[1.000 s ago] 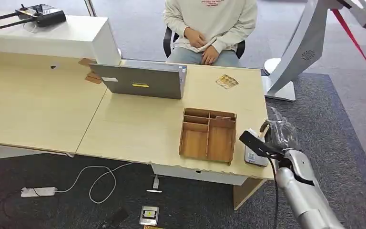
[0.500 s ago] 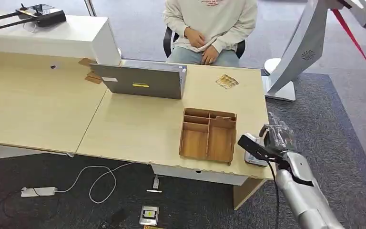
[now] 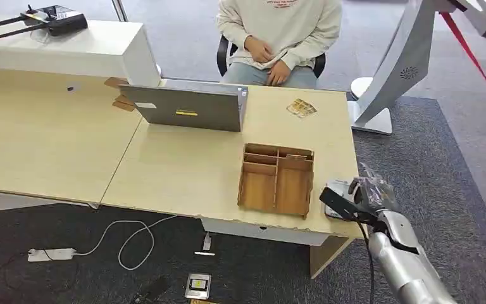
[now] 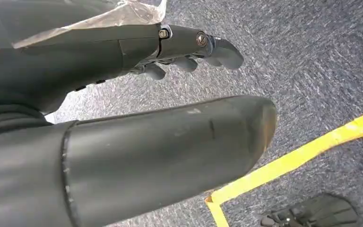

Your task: Pass the card to the sensor for recognition and then transmit it.

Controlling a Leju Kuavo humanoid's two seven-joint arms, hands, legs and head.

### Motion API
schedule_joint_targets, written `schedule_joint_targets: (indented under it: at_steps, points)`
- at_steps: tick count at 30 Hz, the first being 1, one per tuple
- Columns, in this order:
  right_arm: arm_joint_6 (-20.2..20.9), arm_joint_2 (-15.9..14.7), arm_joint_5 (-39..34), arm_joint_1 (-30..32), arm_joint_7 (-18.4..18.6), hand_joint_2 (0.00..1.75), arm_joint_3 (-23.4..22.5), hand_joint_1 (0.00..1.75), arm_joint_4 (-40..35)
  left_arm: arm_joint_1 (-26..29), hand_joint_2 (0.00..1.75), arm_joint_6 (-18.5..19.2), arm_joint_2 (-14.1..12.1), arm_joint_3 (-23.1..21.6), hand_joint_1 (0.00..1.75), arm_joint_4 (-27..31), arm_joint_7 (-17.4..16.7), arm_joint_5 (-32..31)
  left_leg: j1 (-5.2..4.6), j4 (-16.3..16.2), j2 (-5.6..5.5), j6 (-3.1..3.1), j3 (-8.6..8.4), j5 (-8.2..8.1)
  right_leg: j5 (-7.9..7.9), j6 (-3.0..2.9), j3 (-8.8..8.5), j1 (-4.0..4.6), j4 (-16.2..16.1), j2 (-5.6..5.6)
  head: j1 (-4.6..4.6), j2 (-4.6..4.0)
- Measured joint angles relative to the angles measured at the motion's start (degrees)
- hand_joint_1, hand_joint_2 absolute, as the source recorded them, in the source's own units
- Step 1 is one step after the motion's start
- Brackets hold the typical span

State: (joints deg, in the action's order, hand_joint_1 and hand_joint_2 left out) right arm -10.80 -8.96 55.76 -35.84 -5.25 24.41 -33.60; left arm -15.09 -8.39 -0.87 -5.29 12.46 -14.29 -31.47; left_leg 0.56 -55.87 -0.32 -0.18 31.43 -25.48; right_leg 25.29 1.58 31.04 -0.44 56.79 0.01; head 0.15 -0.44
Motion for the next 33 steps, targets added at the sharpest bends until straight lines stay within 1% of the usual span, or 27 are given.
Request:
schedule_joint_targets:
  at_steps: [6, 14, 24, 30, 33]
  points:
    - [1.2, 0.0, -0.4, 0.1, 0.5, 1.75, 0.0, 1.75, 0.7, 0.0, 0.0, 0.0, -0.1, 0.0, 0.0, 0.0, -0.1, 0.4, 0.0, 0.0, 0.0, 0.0, -0.07, 0.0, 0.0, 0.0, -0.06, 0.0, 0.0, 0.0, 0.02, 0.0]
    - [1.0, 0.1, -0.8, 0.5, 0.7, 1.75, 0.0, 1.75, 1.4, 0.0, 0.0, 0.2, -0.2, 0.0, 0.0, 0.0, -0.1, 0.5, 0.0, 0.0, 0.01, 0.0, -0.23, 0.0, 0.0, 0.0, -0.21, 0.0, 0.0, 0.0, 0.02, 0.0]
    - [-0.4, 0.0, -1.6, 0.7, 0.9, 1.75, -0.1, 1.75, 2.3, -0.1, 0.0, 0.7, -0.3, 0.0, 0.0, 0.0, -0.4, -0.2, 0.0, 0.0, 0.02, 0.0, -0.31, 0.0, -0.01, 0.0, -0.29, 0.0, 0.0, 0.0, 0.0, 0.0]
    - [-2.3, -0.3, -5.0, 0.2, -0.7, 1.75, -1.2, 1.75, 1.5, 0.0, 0.0, 0.7, -0.3, 0.0, 0.0, 0.0, 0.0, -0.5, -0.01, 0.0, 0.01, 0.0, -0.25, 0.01, -0.02, 0.0, -0.27, 0.0, 0.0, 0.0, 0.02, 0.0]
    - [-1.9, -0.9, -5.5, -1.0, -0.7, 1.75, -1.7, 1.75, 0.4, 0.0, 0.0, 0.7, -0.3, 0.0, 0.0, 0.0, 0.1, -0.6, -0.01, 0.0, 0.01, 0.0, -0.26, 0.01, -0.02, 0.0, -0.26, -0.01, 0.0, 0.0, 0.02, 0.0]
